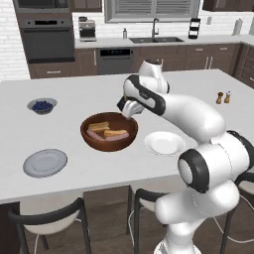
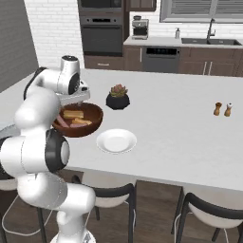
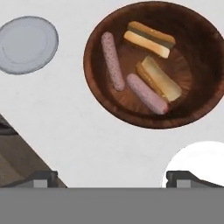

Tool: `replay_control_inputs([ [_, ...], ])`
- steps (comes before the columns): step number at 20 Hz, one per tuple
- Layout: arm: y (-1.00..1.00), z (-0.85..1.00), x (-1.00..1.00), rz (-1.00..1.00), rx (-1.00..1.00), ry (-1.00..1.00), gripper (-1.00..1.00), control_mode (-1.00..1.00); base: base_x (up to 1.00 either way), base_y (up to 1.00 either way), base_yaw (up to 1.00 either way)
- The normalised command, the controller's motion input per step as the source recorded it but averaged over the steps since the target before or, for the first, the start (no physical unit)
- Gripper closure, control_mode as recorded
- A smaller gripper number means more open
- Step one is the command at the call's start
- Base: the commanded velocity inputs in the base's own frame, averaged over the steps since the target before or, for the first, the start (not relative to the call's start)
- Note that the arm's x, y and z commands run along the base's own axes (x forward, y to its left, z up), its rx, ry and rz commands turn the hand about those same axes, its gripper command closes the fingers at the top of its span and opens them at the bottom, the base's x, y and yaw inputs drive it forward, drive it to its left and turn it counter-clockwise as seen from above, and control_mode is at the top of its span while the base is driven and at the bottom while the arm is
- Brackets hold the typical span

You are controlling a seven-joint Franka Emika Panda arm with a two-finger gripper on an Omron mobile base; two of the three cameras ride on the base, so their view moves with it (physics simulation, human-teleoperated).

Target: Place one bun and one sausage from the bowl on each plate.

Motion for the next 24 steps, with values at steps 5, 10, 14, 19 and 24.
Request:
replay_control_inputs([
  [5, 0.18, -0.63, 0.83, 0.0, -0.11, 0.04, -1.0, -1.0, 0.0, 0.0, 0.0],
  [10, 0.13, -0.7, 0.92, 0.0, -0.06, 0.13, -1.0, -1.0, 0.0, 0.0, 0.0],
  [14, 0.04, -0.65, 0.45, 0.01, -0.03, 0.2, -1.0, -1.0, 0.0, 0.0, 0.0],
  [19, 0.1, -0.61, 0.11, 0.0, -0.01, 0.16, -1.0, -1.0, 0.0, 0.0, 0.0],
  [24, 0.11, -0.34, 0.31, 0.01, -0.01, 0.05, -1.0, -1.0, 0.0, 0.0, 0.0],
])
